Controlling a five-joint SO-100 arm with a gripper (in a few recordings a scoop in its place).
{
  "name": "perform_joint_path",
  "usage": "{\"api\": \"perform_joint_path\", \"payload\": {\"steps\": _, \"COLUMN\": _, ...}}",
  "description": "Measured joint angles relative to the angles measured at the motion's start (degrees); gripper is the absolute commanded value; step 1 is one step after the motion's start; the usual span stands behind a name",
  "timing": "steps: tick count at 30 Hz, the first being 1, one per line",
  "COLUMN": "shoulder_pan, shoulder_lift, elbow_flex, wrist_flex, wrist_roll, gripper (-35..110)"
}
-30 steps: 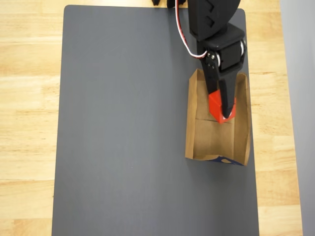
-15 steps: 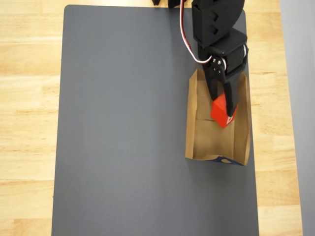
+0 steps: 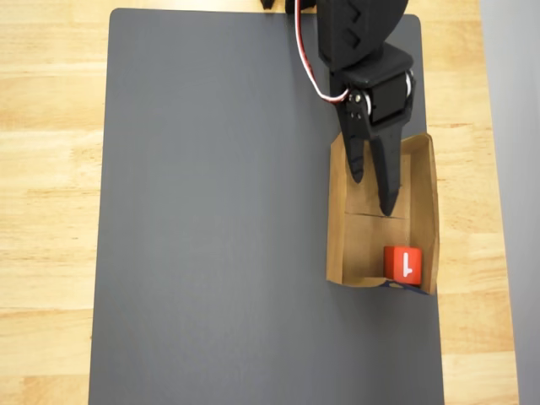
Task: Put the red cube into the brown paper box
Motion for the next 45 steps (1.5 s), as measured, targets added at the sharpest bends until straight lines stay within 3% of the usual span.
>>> {"api": "perform_joint_path", "payload": {"steps": 9, "shoulder_pan": 9.14, "shoulder_lift": 22.32, "elbow_flex": 12.04, "wrist_flex": -6.24, "wrist_roll": -3.96, "gripper": 0}}
{"api": "perform_joint_path", "payload": {"steps": 16, "shoulder_pan": 15.82, "shoulder_lift": 33.31, "elbow_flex": 13.45, "wrist_flex": 3.96, "wrist_roll": 1.05, "gripper": 0}}
{"api": "perform_joint_path", "payload": {"steps": 28, "shoulder_pan": 17.84, "shoulder_lift": 43.68, "elbow_flex": 14.33, "wrist_flex": 26.1, "wrist_roll": 4.31, "gripper": 0}}
{"api": "perform_joint_path", "payload": {"steps": 33, "shoulder_pan": 17.31, "shoulder_lift": 43.95, "elbow_flex": 14.33, "wrist_flex": 30.67, "wrist_roll": 6.06, "gripper": 0}}
{"api": "perform_joint_path", "payload": {"steps": 45, "shoulder_pan": 17.75, "shoulder_lift": 44.12, "elbow_flex": 14.33, "wrist_flex": 31.03, "wrist_roll": 6.15, "gripper": 0}}
